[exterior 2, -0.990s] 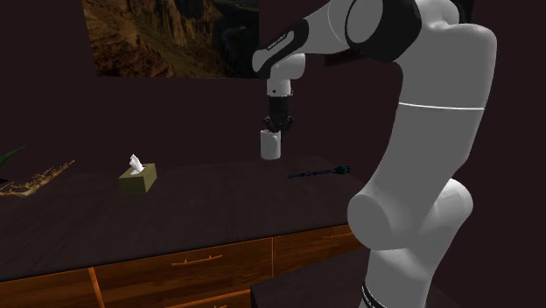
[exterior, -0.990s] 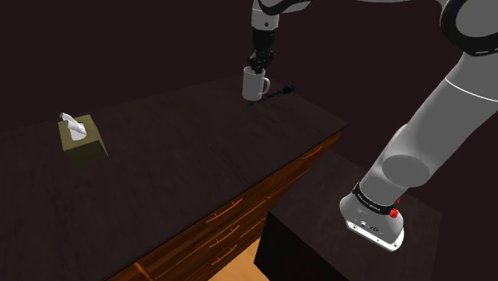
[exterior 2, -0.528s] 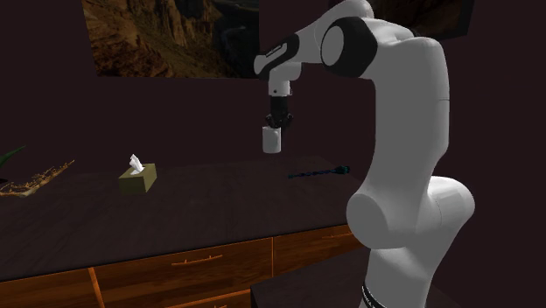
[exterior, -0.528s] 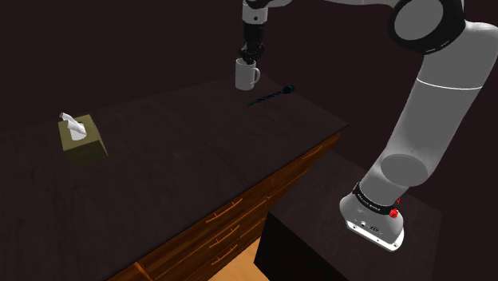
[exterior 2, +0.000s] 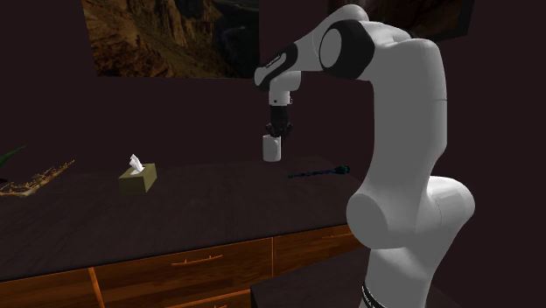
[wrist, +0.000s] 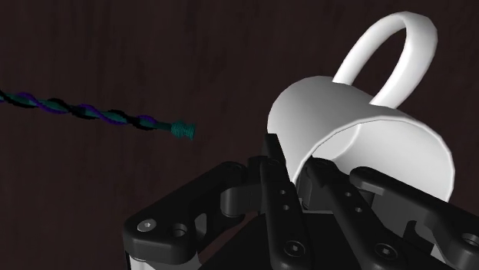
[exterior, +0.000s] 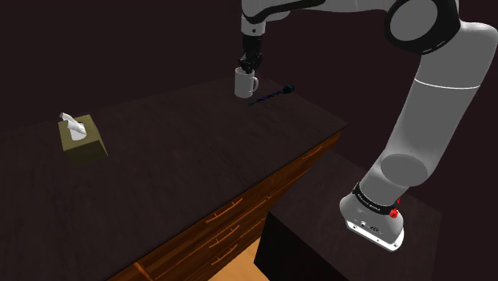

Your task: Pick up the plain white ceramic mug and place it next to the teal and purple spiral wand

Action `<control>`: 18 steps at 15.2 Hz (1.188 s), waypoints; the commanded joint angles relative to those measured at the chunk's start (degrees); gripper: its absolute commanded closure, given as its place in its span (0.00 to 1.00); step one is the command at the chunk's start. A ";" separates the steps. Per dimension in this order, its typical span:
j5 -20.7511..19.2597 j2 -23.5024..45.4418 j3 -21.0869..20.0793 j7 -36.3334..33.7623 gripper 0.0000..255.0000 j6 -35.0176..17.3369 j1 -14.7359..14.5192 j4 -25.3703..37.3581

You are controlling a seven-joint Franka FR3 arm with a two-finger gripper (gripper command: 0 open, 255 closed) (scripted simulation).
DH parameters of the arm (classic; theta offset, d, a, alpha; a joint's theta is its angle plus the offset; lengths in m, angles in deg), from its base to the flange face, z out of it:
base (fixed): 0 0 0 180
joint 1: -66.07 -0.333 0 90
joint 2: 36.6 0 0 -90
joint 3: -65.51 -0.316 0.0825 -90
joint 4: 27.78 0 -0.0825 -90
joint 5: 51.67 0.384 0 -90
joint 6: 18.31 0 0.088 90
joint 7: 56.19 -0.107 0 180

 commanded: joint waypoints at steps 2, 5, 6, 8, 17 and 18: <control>-0.02 0.38 -0.02 -0.06 1.00 -2.49 -0.03 -2.08; -0.03 0.77 -0.01 -0.07 1.00 -4.68 -0.03 -3.88; -0.03 0.92 -0.01 -0.07 1.00 -5.40 -0.03 -4.45; -0.05 1.26 -0.01 -0.08 1.00 -6.83 -0.03 -5.54; -0.12 3.33 0.01 -0.13 1.00 -13.11 -0.04 -9.75; -0.13 3.61 0.02 -0.14 1.00 -13.79 -0.04 -10.15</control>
